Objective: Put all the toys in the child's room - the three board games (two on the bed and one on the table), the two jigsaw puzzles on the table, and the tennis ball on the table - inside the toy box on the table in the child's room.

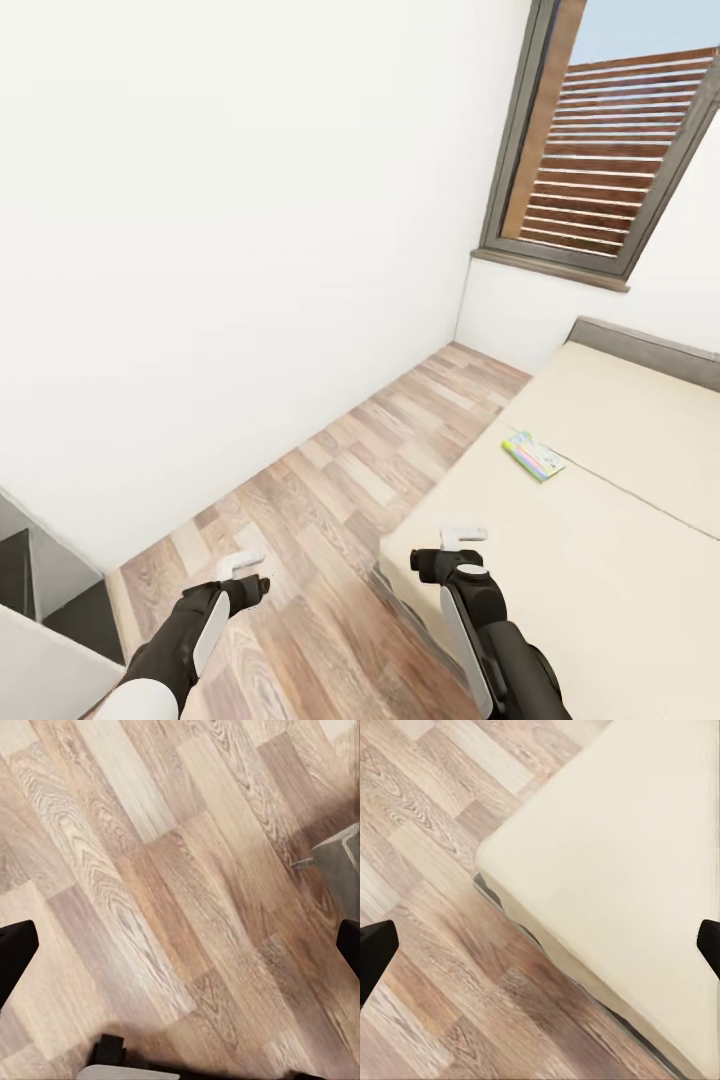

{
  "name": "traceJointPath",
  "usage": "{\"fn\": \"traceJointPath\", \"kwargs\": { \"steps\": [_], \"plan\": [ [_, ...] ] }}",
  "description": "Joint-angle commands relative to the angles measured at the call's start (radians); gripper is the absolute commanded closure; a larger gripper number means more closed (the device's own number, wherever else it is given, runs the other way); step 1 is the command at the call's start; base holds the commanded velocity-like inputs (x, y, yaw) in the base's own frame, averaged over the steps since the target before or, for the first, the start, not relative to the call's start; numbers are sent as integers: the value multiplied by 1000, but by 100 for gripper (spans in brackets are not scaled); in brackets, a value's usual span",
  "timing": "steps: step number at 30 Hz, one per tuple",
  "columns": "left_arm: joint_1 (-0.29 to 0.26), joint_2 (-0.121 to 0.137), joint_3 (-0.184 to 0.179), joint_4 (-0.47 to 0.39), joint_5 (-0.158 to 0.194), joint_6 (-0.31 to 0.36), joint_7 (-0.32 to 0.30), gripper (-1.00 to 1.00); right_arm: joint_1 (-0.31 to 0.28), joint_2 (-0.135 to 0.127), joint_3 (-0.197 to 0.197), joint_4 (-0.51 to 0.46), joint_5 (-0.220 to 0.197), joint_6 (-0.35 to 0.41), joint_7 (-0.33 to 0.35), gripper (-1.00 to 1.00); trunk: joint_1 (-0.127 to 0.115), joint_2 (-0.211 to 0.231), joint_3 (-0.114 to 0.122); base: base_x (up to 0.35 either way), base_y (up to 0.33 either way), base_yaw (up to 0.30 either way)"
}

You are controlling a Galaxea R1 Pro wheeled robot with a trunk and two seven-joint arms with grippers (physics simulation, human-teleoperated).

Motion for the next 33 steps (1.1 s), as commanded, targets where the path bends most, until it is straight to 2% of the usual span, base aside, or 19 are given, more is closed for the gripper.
{"fn": "traceJointPath", "kwargs": {
  "steps": [1, 33],
  "plan": [
    [0, -1, 3, -2, 6, 6, 4, -100, -1, 0, 2, -1, -4, 5, -7, -100, 1, -2, -2, 216, 150, -259],
    [0, -1, 3, -2, 4, 6, 3, -100, -1, 0, 2, 2, -4, 1, -7, -100, 1, -2, -1, 255, 182, -259]
  ]
}}
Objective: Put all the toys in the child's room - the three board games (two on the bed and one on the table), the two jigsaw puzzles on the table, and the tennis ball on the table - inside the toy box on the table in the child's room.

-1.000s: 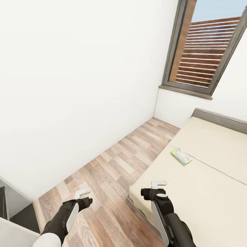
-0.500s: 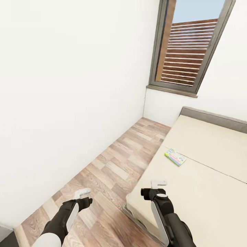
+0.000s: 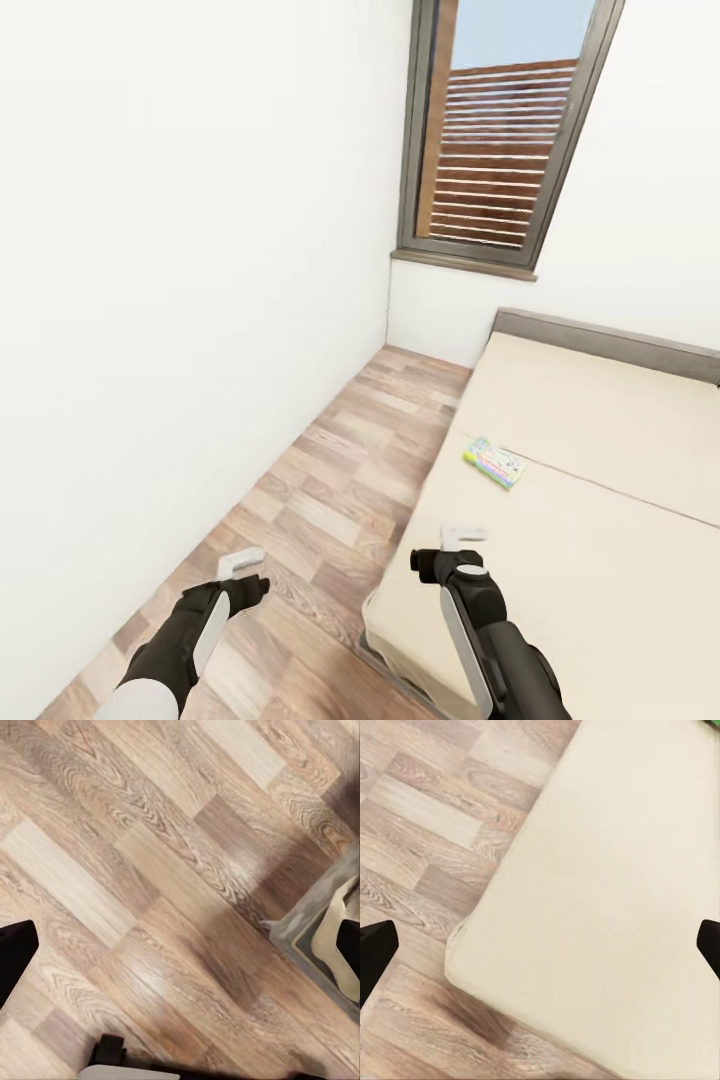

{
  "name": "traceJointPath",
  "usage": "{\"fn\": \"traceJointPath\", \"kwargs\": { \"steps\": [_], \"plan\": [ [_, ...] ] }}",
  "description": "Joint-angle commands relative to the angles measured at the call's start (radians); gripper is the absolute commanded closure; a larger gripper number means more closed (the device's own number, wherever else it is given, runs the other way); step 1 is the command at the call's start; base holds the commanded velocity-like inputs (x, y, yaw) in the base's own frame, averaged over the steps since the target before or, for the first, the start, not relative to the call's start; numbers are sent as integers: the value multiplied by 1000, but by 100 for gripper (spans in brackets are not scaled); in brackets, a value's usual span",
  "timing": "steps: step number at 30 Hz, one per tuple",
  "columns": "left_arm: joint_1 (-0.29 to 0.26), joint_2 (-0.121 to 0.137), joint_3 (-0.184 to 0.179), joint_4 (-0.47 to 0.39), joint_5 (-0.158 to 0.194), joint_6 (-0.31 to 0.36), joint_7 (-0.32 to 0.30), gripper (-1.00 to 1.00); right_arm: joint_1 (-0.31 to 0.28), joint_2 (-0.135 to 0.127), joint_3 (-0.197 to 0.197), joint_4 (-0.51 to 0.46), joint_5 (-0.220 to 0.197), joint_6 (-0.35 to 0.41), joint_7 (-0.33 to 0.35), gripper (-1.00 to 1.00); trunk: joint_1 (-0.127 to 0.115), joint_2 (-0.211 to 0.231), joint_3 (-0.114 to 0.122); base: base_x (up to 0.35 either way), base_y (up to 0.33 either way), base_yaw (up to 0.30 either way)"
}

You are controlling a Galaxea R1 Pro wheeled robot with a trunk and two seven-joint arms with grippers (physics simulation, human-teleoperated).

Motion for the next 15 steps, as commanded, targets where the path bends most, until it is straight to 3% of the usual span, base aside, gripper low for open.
{"fn": "traceJointPath", "kwargs": {
  "steps": [1, 7, 15],
  "plan": [
    [0, -1, 3, -2, 6, 6, 3, -100, -1, 0, 2, 0, -4, 5, -7, -100, 1, -2, -2, 174, 243, -265],
    [0, -1, 3, -2, 6, 4, 3, -100, -1, 0, 2, 6, -4, 3, -7, -100, 1, -2, 2, 154, 205, -268],
    [1, -1, 3, -2, 6, 0, 3, -100, -1, 0, 2, 7, -4, 2, -7, -100, 1, -2, 10, 65, 41, -238]
  ]
}}
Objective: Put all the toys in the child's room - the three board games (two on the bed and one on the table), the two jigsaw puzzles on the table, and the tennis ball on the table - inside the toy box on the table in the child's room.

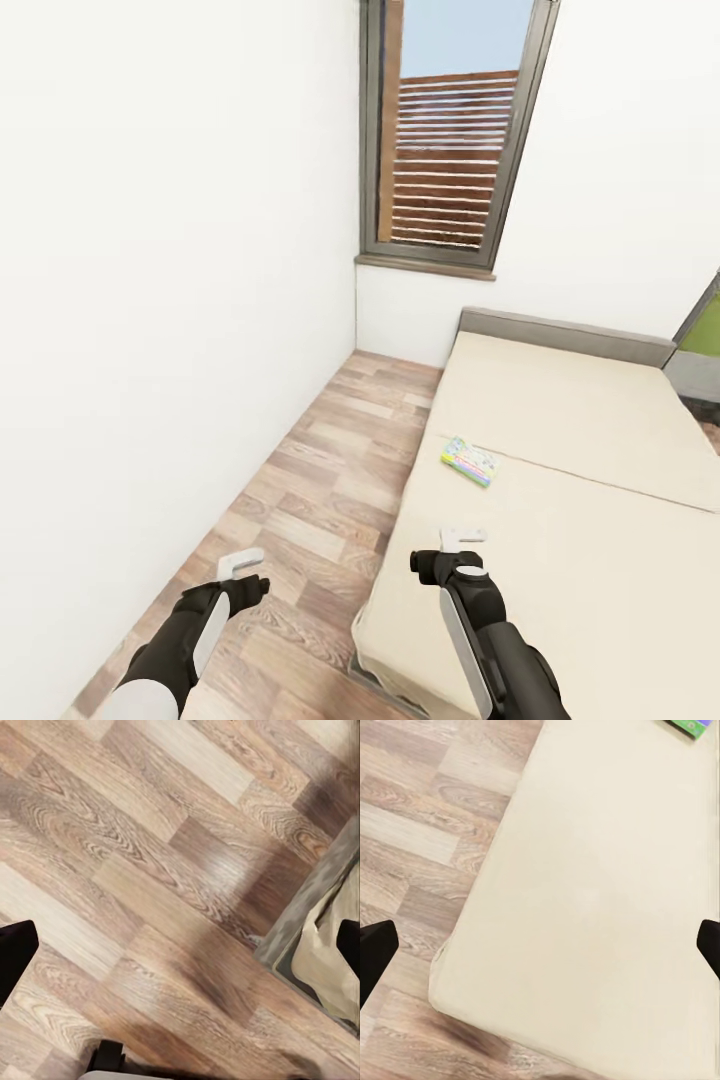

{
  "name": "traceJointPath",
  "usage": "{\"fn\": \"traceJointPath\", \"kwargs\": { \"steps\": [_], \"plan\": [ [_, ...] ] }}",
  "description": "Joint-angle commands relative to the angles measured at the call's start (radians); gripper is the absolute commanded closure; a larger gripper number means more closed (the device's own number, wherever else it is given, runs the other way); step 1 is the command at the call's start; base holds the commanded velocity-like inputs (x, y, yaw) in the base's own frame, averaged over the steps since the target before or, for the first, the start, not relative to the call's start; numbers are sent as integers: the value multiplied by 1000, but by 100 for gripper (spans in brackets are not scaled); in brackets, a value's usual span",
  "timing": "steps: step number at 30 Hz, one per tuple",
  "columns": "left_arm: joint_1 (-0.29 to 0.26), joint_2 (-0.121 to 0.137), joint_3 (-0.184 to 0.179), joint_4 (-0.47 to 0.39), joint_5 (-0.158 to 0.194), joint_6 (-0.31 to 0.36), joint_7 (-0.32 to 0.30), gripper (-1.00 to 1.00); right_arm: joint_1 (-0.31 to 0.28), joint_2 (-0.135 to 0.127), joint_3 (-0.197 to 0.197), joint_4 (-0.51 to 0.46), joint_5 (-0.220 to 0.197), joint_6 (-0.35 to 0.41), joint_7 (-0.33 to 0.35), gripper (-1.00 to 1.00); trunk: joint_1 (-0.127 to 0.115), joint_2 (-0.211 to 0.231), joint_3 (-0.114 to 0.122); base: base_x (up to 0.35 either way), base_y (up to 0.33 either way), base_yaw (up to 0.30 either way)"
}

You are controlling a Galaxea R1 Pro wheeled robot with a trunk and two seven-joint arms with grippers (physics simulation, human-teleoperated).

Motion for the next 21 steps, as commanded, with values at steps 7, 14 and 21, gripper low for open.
{"fn": "traceJointPath", "kwargs": {
  "steps": [7, 14, 21],
  "plan": [
    [0, -1, 3, -3, 6, 5, 4, -100, -1, 0, 2, -1, -4, 5, -7, -100, 1, -2, 6, 5, 3, -221],
    [0, -1, 3, -2, 6, 5, 4, -100, -1, 0, 2, -1, -4, 5, -7, -100, 1, -2, 15, 1, 0, -219],
    [0, -1, 3, -2, 6, 5, 4, -100, -1, 0, 2, -1, -4, 5, -7, -100, 1, -2, 24, 2, 10, -218]
  ]
}}
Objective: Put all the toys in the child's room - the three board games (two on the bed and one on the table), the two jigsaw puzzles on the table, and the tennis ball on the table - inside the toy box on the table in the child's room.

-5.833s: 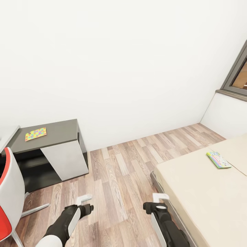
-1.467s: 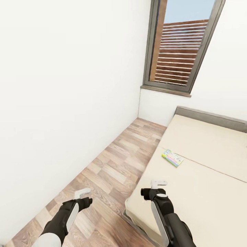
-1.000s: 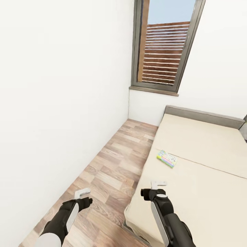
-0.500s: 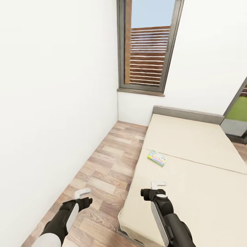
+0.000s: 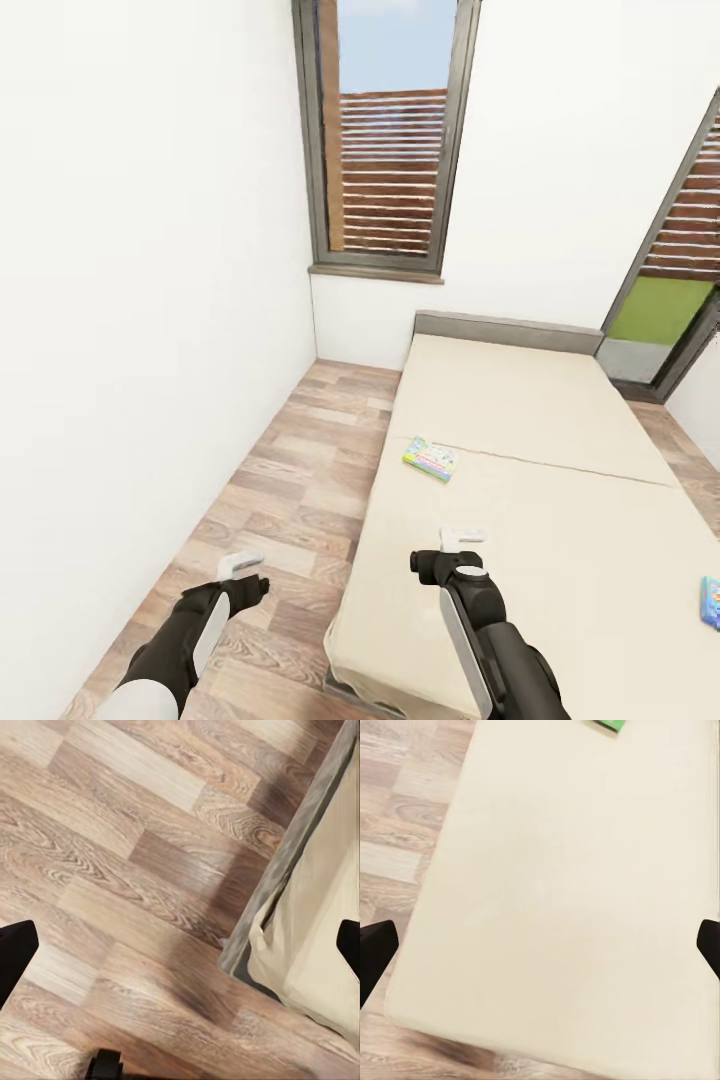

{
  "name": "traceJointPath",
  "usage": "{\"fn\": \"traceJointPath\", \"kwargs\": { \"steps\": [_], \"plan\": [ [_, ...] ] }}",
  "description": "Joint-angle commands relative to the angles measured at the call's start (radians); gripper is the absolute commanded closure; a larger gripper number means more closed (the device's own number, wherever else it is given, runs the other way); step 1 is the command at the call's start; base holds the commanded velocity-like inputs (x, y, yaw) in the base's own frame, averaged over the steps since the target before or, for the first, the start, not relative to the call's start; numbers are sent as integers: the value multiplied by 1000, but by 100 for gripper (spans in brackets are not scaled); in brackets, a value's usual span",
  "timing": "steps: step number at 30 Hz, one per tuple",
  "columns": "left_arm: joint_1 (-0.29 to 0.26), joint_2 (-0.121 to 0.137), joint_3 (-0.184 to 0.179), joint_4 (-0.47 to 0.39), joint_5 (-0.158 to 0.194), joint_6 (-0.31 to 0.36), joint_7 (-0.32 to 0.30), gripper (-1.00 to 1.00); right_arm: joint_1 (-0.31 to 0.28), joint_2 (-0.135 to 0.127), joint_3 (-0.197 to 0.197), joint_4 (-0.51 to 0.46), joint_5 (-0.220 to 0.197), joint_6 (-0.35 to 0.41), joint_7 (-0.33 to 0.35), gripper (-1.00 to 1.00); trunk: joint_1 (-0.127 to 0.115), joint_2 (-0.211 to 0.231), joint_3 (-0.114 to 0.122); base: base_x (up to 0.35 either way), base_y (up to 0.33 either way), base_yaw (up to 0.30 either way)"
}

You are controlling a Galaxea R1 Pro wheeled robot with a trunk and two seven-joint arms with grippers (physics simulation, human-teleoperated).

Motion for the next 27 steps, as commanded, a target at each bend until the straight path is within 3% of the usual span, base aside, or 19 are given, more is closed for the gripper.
{"fn": "traceJointPath", "kwargs": {
  "steps": [1, 13, 27],
  "plan": [
    [0, -1, 3, -2, 6, 6, 4, -100, -1, 0, 2, -1, -4, 5, -7, -100, 1, -2, -1, 45, 98, -215],
    [0, -1, 3, -3, 4, 6, 4, -100, -1, 0, 2, 1, -4, 5, -7, -100, 1, -2, 14, 120, 219, -204],
    [0, -1, 3, -2, 4, 6, 5, -100, -1, 0, 2, 1, -4, 5, -7, -100, 1, -2, 22, 178, 247, -90]
  ]
}}
